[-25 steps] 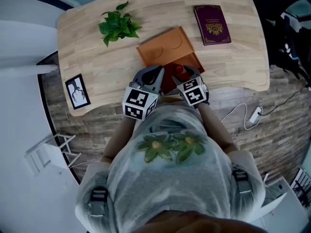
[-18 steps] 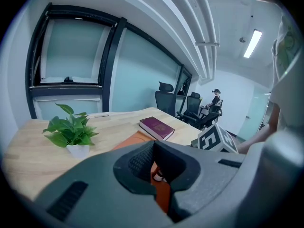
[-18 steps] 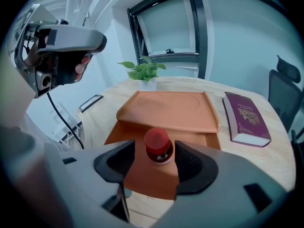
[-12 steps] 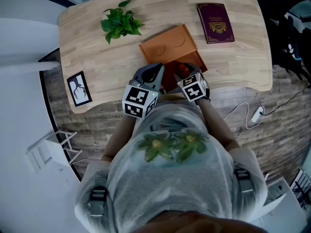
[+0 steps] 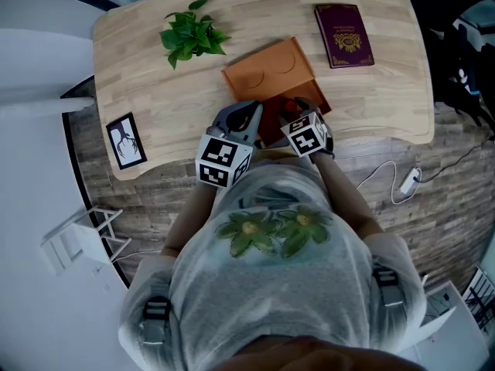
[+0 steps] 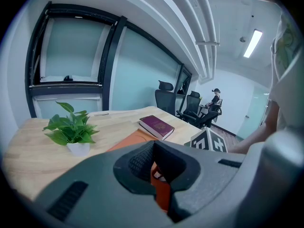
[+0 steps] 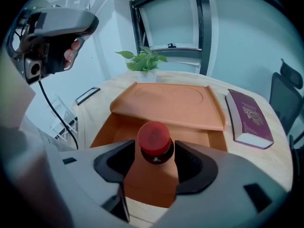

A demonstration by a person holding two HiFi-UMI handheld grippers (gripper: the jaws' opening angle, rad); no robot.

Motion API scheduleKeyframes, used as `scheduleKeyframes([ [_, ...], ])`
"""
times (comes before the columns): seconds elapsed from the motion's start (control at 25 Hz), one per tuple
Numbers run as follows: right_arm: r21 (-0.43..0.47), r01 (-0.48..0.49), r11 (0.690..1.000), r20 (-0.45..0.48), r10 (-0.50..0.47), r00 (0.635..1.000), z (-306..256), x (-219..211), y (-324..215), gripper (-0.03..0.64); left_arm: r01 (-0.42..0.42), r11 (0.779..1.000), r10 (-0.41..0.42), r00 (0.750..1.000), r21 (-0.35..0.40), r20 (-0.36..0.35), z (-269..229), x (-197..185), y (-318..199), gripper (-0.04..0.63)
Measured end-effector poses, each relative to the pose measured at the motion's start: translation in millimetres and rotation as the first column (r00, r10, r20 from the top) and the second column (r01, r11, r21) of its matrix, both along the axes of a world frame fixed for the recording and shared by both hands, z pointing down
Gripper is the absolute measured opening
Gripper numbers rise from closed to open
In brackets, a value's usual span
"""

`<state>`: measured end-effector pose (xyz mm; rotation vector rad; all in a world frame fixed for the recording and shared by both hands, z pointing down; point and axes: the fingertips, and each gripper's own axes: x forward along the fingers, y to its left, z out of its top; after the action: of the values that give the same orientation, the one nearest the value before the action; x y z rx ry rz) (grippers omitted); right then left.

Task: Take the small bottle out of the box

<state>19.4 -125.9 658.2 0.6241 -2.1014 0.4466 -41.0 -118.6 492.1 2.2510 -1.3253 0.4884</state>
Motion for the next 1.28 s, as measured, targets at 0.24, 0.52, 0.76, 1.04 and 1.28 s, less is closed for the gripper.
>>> scheduleKeyframes([
  [0.24,0.012,-0.012,1.0,-0.032,0.012,0.999,5,0,-3,0.235,0.001,1.0,-0.001,1.0,-0.003,-0.004,1,-3,0,0.006],
  [0.52,0.009,-0.008,1.0,-0.054,0.009,0.998,12,1,-4,0.235,-0.003,1.0,0.003,1.0,-0.003,-0.006,1,-2,0,0.006],
  [0.76,0.013,-0.01,1.0,-0.065,0.011,0.998,13,2,-6,0.224,0.0,1.0,0.0,1.0,-0.002,-0.008,1,-2,0,0.006],
  [1.04,0.005,-0.003,1.0,-0.061,0.003,0.998,13,2,-4,0.221,0.006,1.0,-0.006,1.0,-0.002,-0.009,1,-2,-2,0.006],
  [1.28,0.007,0.015,1.0,-0.058,-0.015,0.998,12,1,-3,0.221,-0.002,1.0,0.002,1.0,0.005,-0.012,0,2,-5,0.006],
])
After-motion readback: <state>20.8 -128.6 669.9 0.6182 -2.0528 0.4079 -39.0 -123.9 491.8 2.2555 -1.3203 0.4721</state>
